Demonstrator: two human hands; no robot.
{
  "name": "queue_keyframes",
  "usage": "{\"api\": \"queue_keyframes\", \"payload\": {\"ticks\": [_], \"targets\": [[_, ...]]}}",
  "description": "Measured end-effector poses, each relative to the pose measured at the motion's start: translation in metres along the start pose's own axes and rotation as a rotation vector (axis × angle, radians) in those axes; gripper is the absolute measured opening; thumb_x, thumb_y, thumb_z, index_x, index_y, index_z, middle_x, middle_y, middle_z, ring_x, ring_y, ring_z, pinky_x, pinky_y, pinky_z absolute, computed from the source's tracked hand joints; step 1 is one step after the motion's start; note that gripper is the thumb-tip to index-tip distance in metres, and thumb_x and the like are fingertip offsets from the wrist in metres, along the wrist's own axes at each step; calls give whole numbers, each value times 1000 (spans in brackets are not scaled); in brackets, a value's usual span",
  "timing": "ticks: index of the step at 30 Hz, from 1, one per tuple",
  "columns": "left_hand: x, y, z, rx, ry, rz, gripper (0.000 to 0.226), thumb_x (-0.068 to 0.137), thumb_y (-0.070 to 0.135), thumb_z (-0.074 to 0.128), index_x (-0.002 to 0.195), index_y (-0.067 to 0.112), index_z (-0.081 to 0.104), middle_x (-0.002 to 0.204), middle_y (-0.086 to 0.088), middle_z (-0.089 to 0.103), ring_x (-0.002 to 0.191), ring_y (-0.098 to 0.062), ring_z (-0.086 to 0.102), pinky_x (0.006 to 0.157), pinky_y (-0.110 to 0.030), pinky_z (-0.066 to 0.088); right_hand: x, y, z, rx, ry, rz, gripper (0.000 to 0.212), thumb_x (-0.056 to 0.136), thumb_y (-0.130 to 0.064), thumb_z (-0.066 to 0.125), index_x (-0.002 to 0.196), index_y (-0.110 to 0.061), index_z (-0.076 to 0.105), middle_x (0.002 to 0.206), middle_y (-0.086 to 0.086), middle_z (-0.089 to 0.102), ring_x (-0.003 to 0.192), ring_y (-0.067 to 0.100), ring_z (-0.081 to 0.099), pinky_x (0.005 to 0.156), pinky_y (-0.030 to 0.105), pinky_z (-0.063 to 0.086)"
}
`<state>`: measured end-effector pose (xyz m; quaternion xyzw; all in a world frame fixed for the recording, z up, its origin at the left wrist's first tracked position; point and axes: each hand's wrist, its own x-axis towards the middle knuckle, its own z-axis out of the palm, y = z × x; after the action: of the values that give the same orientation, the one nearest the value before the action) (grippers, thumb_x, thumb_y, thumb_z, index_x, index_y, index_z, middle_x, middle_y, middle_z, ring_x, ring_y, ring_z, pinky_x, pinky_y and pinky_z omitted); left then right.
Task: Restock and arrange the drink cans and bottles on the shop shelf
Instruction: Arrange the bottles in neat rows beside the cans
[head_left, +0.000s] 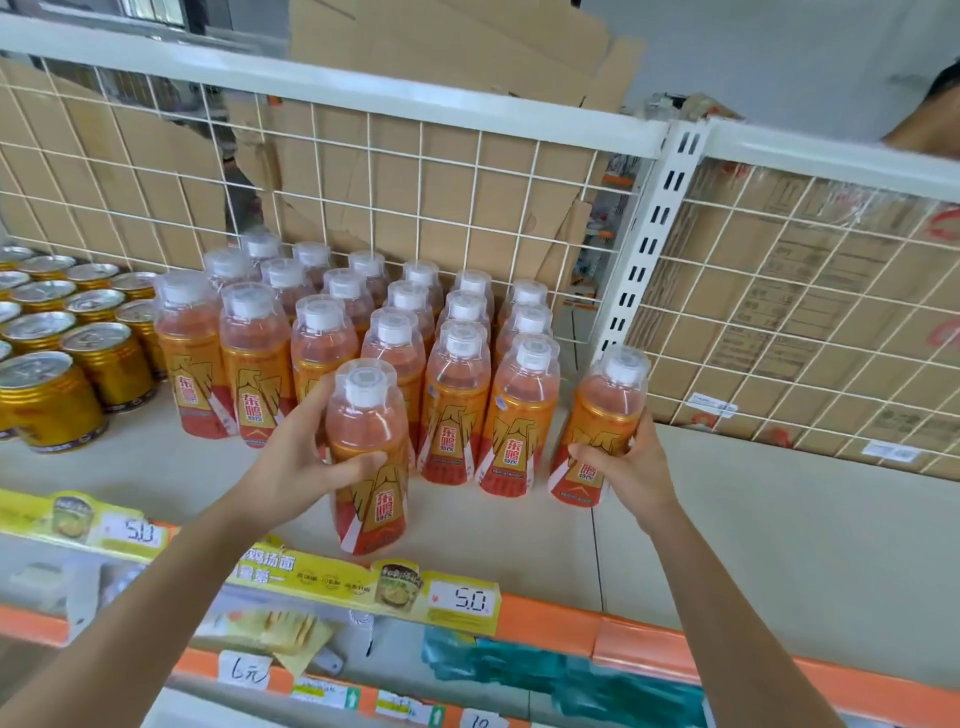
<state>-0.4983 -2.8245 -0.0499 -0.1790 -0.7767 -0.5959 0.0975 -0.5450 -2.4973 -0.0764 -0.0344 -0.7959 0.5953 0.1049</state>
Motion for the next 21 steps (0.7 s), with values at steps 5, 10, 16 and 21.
{"api": "queue_keyframes", "payload": {"ticks": [5, 10, 16, 21], "targets": [[1, -7, 3, 4, 15, -5, 72, 59, 42, 72, 123, 40, 41, 113, 18, 62, 105, -3, 60, 81, -12, 48, -36, -2, -5, -16, -18, 5, 67, 67, -6, 81, 112, -36, 42, 106, -11, 60, 99, 6, 58, 87, 31, 47], [-7, -21, 14, 15, 62, -43, 83, 61, 21, 87, 121, 41, 34, 109, 21, 57, 103, 9, 56, 75, -8, 48, -69, -8, 8, -38, -69, -11, 66, 68, -9, 81, 116, -32, 42, 107, -14, 59, 98, 0, 56, 76, 14, 45], [-11, -39, 15, 78, 75, -53, 89, 60, 9, 86, 127, 30, 32, 117, 6, 55, 110, -5, 54, 90, -26, 47, -87, -18, 48, -81, -123, -50, 64, 65, -13, 84, 108, -39, 45, 109, -14, 61, 102, 2, 58, 83, 20, 48], [-9, -45, -9, 90, 50, -41, 88, 61, 14, 87, 127, 30, 31, 117, 11, 48, 110, -5, 52, 93, -25, 44, -90, -33, 99, -78, -129, -60, 75, 66, -13, 84, 127, -26, 42, 110, -16, 59, 97, -11, 56, 80, 9, 47]]}}
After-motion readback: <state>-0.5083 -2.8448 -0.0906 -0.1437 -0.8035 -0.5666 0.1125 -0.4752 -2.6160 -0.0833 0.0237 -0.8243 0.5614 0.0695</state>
